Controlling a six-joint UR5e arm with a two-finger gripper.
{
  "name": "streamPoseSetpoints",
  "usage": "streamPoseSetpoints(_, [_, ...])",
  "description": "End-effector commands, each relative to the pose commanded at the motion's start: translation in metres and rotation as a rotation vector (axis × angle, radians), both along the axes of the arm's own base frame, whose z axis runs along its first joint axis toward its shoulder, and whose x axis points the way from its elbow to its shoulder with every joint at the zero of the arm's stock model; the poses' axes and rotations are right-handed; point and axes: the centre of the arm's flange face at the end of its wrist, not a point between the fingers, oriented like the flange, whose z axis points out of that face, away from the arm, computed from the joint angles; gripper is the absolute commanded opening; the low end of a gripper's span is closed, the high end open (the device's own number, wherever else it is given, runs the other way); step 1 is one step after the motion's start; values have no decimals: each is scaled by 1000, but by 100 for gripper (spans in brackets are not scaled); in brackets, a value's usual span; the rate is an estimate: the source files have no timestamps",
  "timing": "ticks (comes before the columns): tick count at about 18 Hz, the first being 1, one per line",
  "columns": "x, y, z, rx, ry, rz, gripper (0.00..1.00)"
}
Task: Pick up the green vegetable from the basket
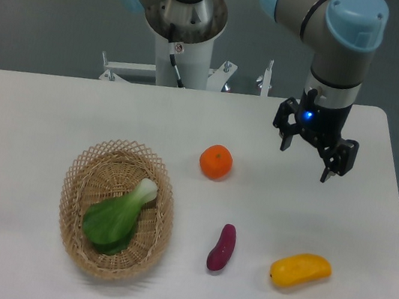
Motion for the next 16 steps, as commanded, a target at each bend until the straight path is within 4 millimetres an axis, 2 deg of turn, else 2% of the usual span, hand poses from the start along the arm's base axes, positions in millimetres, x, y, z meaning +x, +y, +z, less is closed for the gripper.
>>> streamPoseSetpoints(3, [1, 1, 0, 4, -1, 4, 100])
streamPoseSetpoints(5, [4, 0, -8, 0, -18, 23, 100])
streamPoseSetpoints(11, [22, -4, -15, -3, -32, 32, 100])
streamPoseSetpoints(12, [29, -1, -20, -8, -44, 33, 100])
streamPoseSetpoints(15, [67, 34, -36, 1, -62, 47, 100])
streamPoseSetpoints(16, [71, 38, -38, 8, -61, 66, 100])
